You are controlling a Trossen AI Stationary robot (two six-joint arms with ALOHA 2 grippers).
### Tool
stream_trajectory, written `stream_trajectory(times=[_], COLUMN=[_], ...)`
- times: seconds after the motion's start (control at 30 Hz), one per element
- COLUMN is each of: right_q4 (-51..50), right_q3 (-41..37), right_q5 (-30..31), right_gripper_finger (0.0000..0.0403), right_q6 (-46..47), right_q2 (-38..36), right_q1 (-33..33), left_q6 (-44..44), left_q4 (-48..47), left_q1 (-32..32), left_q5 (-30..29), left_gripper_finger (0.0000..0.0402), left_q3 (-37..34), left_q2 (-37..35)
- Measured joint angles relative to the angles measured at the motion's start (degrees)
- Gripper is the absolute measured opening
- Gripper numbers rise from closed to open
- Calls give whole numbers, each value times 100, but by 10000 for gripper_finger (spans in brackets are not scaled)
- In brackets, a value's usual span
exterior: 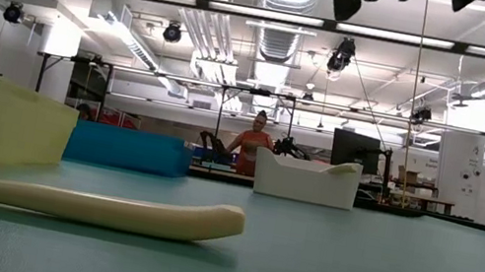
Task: Sort silverware by color (type)
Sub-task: Put the yellow knife into the white bin
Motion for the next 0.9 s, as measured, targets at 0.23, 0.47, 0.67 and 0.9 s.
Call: stream_trajectory(times=[0.23, 0.47, 0.67, 0.9], right_q4=[-487, -878, -1135, -1437], right_q3=[52, 98, 98, 100], right_q5=[363, 1158, 1572, 1624], right_gripper_finger=[63, 63, 63, 63], right_q6=[340, 689, 1180, 1763], right_q2=[14, 16, 16, 16], right_q1=[603, 1411, 1967, 2491], left_q6=[-584, -1287, -2081, -2525], left_q4=[-388, -481, -498, -870], left_q1=[332, 341, 341, 236], left_q5=[1361, 1833, 2267, 2709], left_gripper_finger=[0, 0, 0, 0], left_q3=[-7, -9, 10, 719], left_q2=[239, 858, 1426, 2318])
